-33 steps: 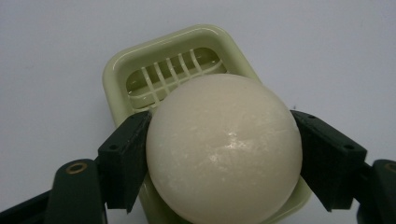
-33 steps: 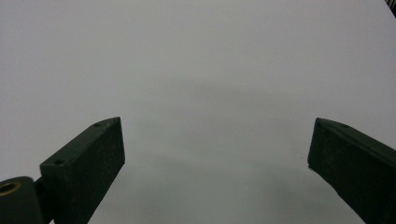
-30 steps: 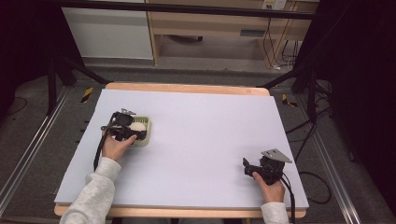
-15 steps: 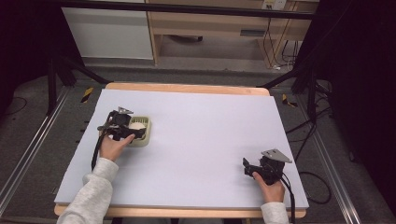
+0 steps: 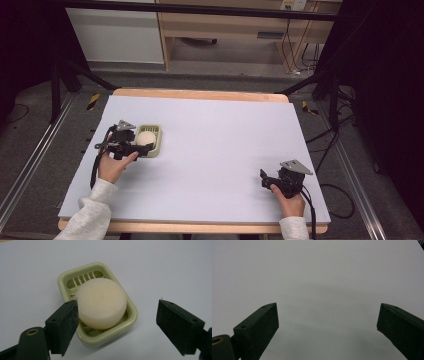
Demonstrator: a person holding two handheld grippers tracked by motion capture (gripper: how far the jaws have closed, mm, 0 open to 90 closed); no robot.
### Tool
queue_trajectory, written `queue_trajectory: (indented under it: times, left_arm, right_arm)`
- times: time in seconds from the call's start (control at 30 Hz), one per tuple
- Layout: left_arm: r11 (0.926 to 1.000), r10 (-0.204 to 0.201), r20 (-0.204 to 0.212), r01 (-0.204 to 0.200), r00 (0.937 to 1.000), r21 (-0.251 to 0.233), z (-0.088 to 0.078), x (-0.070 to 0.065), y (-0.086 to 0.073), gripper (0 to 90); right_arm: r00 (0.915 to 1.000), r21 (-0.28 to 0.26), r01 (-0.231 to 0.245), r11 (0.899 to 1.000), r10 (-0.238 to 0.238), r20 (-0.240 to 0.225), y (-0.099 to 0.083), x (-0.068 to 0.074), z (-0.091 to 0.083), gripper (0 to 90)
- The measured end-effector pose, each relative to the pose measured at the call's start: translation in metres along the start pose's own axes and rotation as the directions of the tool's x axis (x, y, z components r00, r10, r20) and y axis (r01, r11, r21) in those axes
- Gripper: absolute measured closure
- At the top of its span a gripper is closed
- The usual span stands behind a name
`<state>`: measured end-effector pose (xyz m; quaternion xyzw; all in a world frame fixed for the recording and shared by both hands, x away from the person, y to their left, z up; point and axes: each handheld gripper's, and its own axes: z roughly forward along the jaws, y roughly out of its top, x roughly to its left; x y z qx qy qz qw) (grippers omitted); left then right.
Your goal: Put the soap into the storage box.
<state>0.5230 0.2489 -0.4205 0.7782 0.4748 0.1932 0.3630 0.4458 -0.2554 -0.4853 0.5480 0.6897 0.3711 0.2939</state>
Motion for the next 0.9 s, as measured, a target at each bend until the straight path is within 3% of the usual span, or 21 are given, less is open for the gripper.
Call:
queue_trajectory:
  times: [0.17, 0.53, 0.77, 0.9]
  left_arm:
    - [0.9997, -0.004, 0.017, 0.004, 0.9998, -0.024, -0.014, -0.004, -0.02, 17.8]
    - [0.9984, -0.043, -0.011, 0.042, 0.999, -0.038, -0.028, 0.006, -0.061, 19.9]
    - [0.9993, -0.028, -0.039, 0.027, 0.9988, -0.027, -0.036, 0.011, -0.081, 21.0]
    - [0.9979, -0.054, -0.063, 0.052, 0.9965, -0.039, -0.043, 0.017, -0.09, 32.6]
  right_arm:
    - [1.0, -0.002, -0.004, 1.0, 0.004, -0.004, 0.0, 0.0, -0.001, 4.2]
    - [1.0, 0.004, -0.005, 1.0, 0.005, -0.006, -0.001, -0.001, -0.001, 4.2]
    - [0.9999, 0.006, -0.012, 1.0, 0.013, -0.011, -0.002, -0.002, -0.003, 4.2]
    - [0.9998, 0.01, -0.015, 1.0, 0.015, -0.009, -0.002, -0.002, -0.003, 4.2]
